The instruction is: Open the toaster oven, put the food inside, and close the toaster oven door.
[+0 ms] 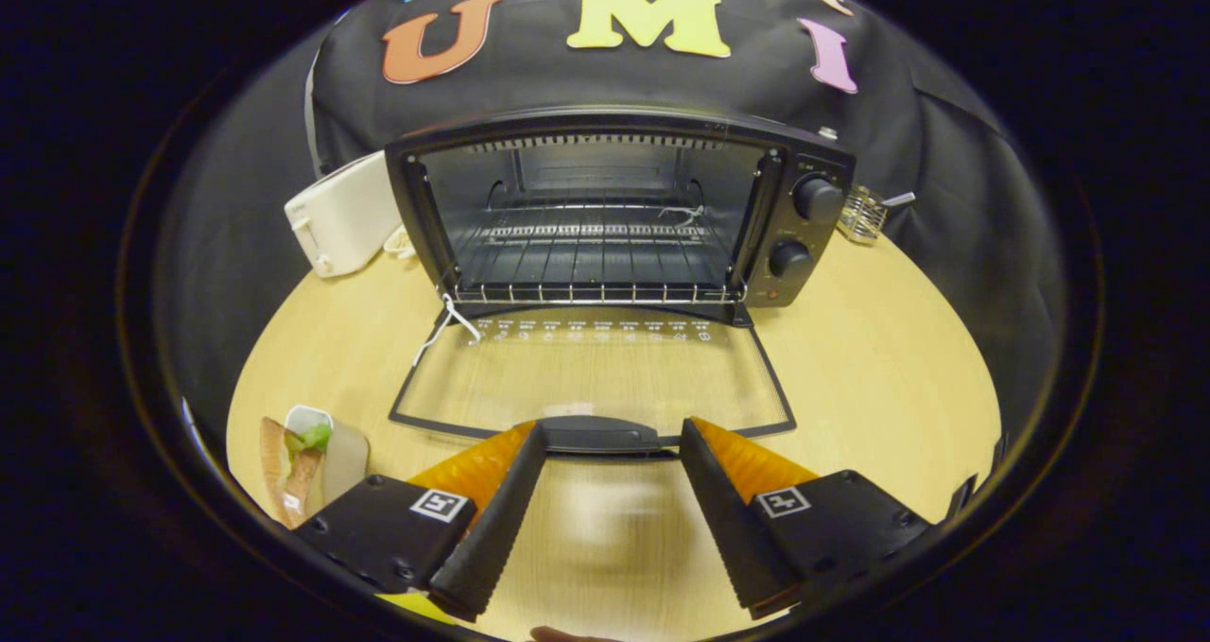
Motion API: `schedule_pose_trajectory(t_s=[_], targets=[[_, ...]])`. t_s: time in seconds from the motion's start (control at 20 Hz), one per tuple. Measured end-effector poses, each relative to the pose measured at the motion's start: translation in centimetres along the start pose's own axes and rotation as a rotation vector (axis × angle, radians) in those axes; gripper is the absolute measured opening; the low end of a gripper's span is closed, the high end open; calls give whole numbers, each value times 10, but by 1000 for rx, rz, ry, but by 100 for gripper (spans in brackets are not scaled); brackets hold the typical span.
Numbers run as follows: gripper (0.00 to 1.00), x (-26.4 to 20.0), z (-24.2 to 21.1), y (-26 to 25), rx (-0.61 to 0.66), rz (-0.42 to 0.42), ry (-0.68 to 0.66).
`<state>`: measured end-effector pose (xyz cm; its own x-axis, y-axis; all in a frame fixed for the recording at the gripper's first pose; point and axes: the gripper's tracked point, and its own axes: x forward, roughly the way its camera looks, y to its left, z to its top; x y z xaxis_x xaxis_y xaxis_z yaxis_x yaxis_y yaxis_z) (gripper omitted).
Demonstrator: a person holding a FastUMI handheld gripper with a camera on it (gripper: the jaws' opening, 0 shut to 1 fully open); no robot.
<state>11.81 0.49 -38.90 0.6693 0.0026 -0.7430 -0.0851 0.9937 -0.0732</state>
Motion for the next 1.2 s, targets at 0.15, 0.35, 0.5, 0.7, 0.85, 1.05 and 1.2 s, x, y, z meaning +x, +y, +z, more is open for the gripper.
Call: schedule_pose_trajectory(t_s=[0.15,0.35,0.5,0.7,0.85,1.05,1.2], targets=[[95,-9,-4,16,15,134,50],[94,-29,4,32,48,299,91],[91,-60,8,67,98,517,166],[88,-91,18,97,96,687,209],[86,-97,6,121,48,757,293],[83,-92,-11,148,8,817,353],[80,-83,-20,159,-27,794,386]])
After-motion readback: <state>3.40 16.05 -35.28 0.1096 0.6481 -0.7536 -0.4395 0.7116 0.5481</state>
